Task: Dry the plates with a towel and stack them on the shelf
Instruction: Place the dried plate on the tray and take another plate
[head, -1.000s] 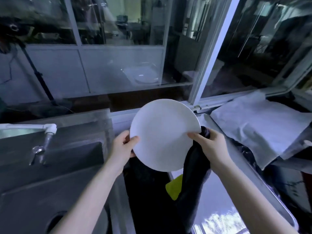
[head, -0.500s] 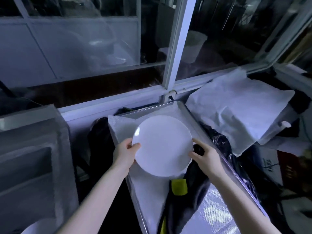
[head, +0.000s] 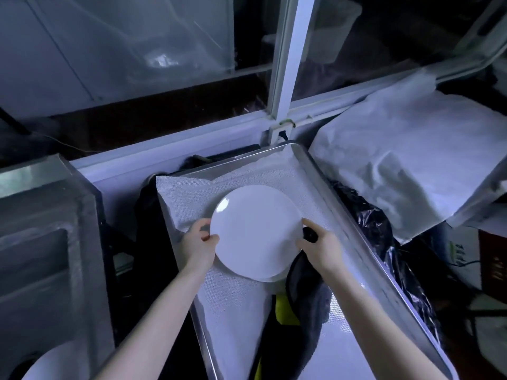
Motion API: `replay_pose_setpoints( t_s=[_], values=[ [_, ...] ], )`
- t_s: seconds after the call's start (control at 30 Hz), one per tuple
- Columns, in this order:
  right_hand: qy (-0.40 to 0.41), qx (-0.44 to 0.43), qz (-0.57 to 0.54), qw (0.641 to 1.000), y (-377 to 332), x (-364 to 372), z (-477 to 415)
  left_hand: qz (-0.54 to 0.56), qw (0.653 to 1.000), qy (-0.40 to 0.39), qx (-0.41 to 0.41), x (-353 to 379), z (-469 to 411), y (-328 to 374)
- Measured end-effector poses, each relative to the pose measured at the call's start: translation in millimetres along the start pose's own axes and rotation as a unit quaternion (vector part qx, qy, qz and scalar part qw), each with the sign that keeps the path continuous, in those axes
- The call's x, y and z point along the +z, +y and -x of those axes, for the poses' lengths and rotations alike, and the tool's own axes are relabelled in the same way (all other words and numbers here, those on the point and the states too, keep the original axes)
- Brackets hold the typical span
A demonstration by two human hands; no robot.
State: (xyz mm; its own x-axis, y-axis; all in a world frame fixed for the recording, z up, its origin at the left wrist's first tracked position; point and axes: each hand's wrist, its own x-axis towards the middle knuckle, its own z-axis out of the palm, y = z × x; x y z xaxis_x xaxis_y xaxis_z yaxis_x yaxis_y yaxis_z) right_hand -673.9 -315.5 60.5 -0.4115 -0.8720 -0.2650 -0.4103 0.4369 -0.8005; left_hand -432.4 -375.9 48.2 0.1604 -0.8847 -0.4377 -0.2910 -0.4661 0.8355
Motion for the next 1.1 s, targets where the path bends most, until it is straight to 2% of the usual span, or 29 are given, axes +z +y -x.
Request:
replay_pose_setpoints(
  t_s=[0.37,0.63,0.7,0.83,1.0,1.1],
  values=[
    [0.028,0.018,0.059,0.998,18,-2,2,-0.063,0.997,0.006,0.045,15,9,-14],
    [0.030,0.041,0.101,0.994,19,1,-3,-0.099,0.993,-0.014,0.063,18,11,-14],
    [0.054,0.044,0.094,0.993,14,2,3,-0.110,0.991,-0.028,0.071,14,14,-14],
    [0.096,-0.030,0.059,0.993,-13,9,28,-0.081,0.992,-0.022,0.089,-3,29,-8],
    [0.011,-0.168,0.023,0.985,-66,49,79,0.020,0.991,-0.017,0.133,-45,59,-11],
    [-0.048,-0.235,0.016,0.971,-101,80,112,0.043,0.985,0.004,0.169,-86,76,-25]
  ],
)
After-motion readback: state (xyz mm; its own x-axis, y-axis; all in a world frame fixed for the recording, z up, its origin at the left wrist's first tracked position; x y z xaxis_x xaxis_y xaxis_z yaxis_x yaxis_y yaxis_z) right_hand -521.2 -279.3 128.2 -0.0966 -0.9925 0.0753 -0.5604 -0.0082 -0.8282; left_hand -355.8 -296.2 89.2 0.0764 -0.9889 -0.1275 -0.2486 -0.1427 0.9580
